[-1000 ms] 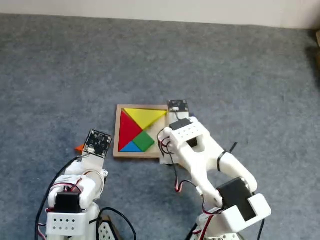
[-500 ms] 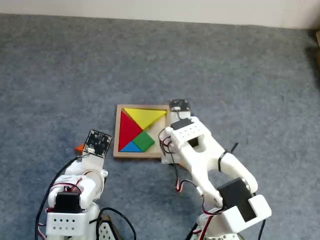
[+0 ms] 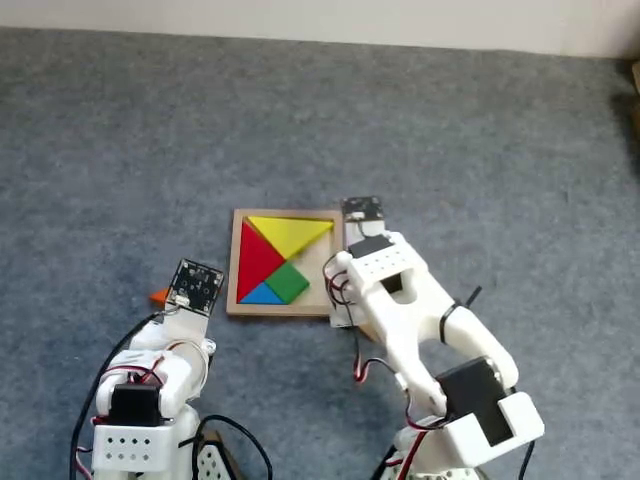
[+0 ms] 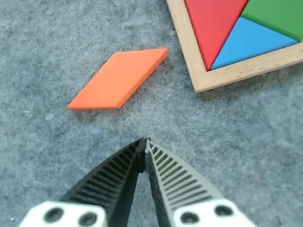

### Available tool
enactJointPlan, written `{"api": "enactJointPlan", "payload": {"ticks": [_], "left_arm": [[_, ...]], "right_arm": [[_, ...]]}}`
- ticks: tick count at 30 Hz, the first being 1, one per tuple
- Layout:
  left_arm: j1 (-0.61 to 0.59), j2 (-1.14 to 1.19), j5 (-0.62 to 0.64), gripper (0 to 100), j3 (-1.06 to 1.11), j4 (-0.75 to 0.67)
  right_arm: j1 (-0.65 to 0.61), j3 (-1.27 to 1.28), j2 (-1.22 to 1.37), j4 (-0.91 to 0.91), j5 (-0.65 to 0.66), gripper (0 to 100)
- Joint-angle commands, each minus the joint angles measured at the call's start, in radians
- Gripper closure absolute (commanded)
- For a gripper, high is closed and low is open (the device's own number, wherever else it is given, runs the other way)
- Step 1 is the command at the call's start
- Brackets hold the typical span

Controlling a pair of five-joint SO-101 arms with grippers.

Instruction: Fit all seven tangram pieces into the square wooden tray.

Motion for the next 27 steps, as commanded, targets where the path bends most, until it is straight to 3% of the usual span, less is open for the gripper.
{"api": "enactJointPlan", "payload": {"ticks": [1, 12, 23, 27], "left_arm": [[0.015, -0.048, 0.008, 97, 0.024, 0.003], [0.015, -0.048, 0.008, 97, 0.024, 0.003], [0.015, -0.048, 0.008, 97, 0.024, 0.003], [0.015, -0.048, 0.008, 97, 0.024, 0.003]], "right_arm": [[-0.005, -0.004, -0.113, -0.008, 0.044, 95.0], [-0.01, -0.147, -0.131, -0.01, 0.048, 95.0], [-0.054, -0.593, 0.291, -0.002, -0.054, 95.0], [-0.054, -0.779, 0.424, 0.102, -0.06, 95.0]]}}
